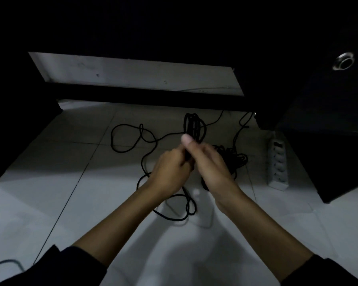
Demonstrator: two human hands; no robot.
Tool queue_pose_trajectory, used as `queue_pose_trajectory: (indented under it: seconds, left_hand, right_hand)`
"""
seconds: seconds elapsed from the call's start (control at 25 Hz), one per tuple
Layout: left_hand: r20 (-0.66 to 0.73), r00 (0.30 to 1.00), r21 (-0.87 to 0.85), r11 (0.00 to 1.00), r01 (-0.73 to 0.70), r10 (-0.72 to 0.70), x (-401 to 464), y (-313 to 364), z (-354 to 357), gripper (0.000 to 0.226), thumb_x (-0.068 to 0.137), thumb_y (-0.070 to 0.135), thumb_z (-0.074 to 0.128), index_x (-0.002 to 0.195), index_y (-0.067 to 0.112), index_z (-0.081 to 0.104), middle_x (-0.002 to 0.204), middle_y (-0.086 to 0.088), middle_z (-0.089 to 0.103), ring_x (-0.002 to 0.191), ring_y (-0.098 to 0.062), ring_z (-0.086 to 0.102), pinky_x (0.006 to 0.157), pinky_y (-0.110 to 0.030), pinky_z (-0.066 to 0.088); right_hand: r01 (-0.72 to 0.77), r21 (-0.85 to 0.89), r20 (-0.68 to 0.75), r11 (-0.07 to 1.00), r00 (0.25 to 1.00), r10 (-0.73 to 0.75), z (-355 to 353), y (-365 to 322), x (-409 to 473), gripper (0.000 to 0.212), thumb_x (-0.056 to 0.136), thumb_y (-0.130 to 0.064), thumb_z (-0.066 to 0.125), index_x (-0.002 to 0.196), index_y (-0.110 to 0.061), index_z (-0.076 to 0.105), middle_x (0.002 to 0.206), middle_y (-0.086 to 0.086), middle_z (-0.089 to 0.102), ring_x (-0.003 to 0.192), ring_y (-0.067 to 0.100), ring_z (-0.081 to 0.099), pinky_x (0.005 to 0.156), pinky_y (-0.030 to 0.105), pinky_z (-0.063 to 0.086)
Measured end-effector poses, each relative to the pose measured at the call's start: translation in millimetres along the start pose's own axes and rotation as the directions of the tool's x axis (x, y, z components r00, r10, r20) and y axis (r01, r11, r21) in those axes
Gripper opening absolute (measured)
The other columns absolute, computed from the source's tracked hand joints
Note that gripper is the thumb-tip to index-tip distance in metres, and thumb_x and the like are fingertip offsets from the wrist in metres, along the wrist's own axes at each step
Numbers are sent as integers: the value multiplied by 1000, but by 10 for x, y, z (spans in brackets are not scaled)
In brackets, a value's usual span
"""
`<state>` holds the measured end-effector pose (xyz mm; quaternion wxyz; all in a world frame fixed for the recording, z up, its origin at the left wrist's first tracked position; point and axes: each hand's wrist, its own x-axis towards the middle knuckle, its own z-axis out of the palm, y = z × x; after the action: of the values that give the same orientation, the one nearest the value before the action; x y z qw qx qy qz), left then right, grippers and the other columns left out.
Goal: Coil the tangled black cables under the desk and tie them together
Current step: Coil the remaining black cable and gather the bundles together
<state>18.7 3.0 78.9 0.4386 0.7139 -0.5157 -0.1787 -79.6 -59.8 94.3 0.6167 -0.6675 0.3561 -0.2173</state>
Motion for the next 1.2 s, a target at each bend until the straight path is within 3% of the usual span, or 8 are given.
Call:
queue_pose_trajectory:
  seconds: [0.12, 0.32, 0.4, 0.56, 0.72, 0.88, 1.04, 1.2]
  left_hand:
    - [20, 998, 445, 894, -59, 56, -60, 127, 44, 11, 90, 7, 46, 88, 13, 55, 75, -1, 60, 69, -21, 62, 56, -34, 44]
    - [24, 994, 744, 662, -88, 105, -91, 289, 142, 40, 95, 0, 38, 134, 4, 37, 111, -9, 62, 89, -21, 65, 61, -25, 35]
    - [30, 992, 712, 694, -105, 119, -74, 275, 153, 44, 95, 0, 40, 138, 2, 34, 119, -11, 59, 91, -21, 65, 62, -24, 36]
    - [37, 999, 500, 864, -50, 36, -57, 281, 60, 33, 95, 17, 51, 127, 7, 48, 94, -6, 64, 80, -22, 64, 59, -24, 36]
    - [170, 968, 212, 966, 146, -183, -43, 210, -32, 8, 85, 21, 62, 80, 24, 55, 72, 8, 57, 72, -14, 58, 57, -24, 42]
    - [472, 853, -222, 907, 358, -221, -86, 174, -161, 19, 86, 22, 68, 104, 23, 62, 104, -7, 67, 76, -6, 65, 70, -31, 59]
    - [620, 739, -112, 904, 413, -261, -230, 76, -276, 35, 83, 32, 72, 113, 25, 54, 92, -1, 71, 60, -2, 60, 57, -19, 49]
    - [643, 718, 62, 952, 299, -267, -248, -145, -459, 15, 91, 36, 62, 92, 22, 68, 81, -1, 68, 68, -5, 59, 68, -26, 47]
  right_hand:
    - [-119, 12, 58, 993, 991, 118, 64, 56, 29, 82, 66, -80, 57, 117, -16, 64, 113, 0, 69, 106, 9, 64, 96, 34, 50]
    - [-177, 276, 9, 945, 983, 181, 71, 77, 46, 41, 92, -49, 52, 109, -17, 71, 111, -2, 71, 108, 8, 63, 97, 30, 47]
    - [-157, 317, 24, 935, 987, 158, 63, 76, 42, 37, 94, -45, 50, 111, -19, 71, 114, -3, 70, 110, 7, 62, 101, 32, 46]
    - [-135, 380, -5, 915, 989, 147, 42, 60, 67, 34, 97, -37, 51, 100, -12, 74, 102, -2, 74, 99, 6, 67, 91, 26, 51]
    - [-82, 489, -41, 868, 992, 116, -10, 32, 126, 31, 99, -30, 47, 80, -9, 59, 96, 7, 76, 92, 17, 72, 82, 30, 53]
    - [-98, 551, -72, 828, 984, 163, -33, 39, 130, 26, 101, -31, 45, 87, -10, 51, 67, 8, 68, 77, 25, 72, 80, 44, 58]
    - [-34, 643, -161, 765, 971, 178, -169, 90, 258, 26, 101, -32, 45, 86, -11, 49, 52, -2, 44, 44, 14, 55, 67, 42, 59]
    - [-53, 629, -168, 776, 965, 201, -291, 127, 331, 31, 101, -36, 45, 78, -15, 47, 46, -7, 35, 35, 8, 32, 37, 19, 33]
